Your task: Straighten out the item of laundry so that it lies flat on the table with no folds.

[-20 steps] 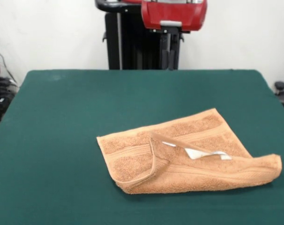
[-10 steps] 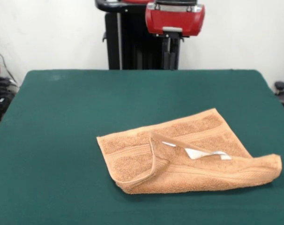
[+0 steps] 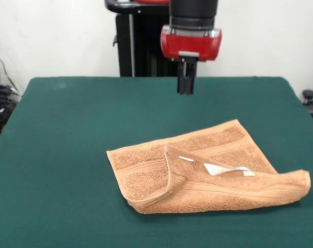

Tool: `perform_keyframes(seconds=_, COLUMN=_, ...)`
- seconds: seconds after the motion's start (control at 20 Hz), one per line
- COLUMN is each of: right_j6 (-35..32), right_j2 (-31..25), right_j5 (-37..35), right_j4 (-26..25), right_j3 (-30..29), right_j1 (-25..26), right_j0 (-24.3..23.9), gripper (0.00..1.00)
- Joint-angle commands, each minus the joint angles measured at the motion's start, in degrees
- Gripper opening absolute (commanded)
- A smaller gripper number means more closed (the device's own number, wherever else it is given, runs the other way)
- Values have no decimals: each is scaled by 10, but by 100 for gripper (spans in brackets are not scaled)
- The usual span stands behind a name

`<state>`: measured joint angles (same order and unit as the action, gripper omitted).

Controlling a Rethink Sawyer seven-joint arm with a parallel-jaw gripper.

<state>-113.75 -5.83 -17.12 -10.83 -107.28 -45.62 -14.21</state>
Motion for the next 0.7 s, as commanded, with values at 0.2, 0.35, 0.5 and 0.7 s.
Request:
perform_keyframes(seconds=0.2, right_j6=-49, right_j2=1, right_j5=61, right_j4=-30, right_j3=58, right_j1=126, right_j0=18, gripper=0)
perform_keyframes(seconds=0.35, right_j6=-48, right_j2=0, right_j5=60, right_j4=-28, right_j3=61, right_j1=127, right_j0=17, gripper=0)
perform_keyframes(seconds=0.5, right_j6=-47, right_j2=-4, right_j5=57, right_j4=-23, right_j3=64, right_j1=124, right_j0=17, gripper=0)
perform_keyframes(seconds=0.7, right_j6=-50, right_j2=-2, right_j5=62, right_j4=-21, right_j3=74, right_j1=133, right_j0=20, gripper=0)
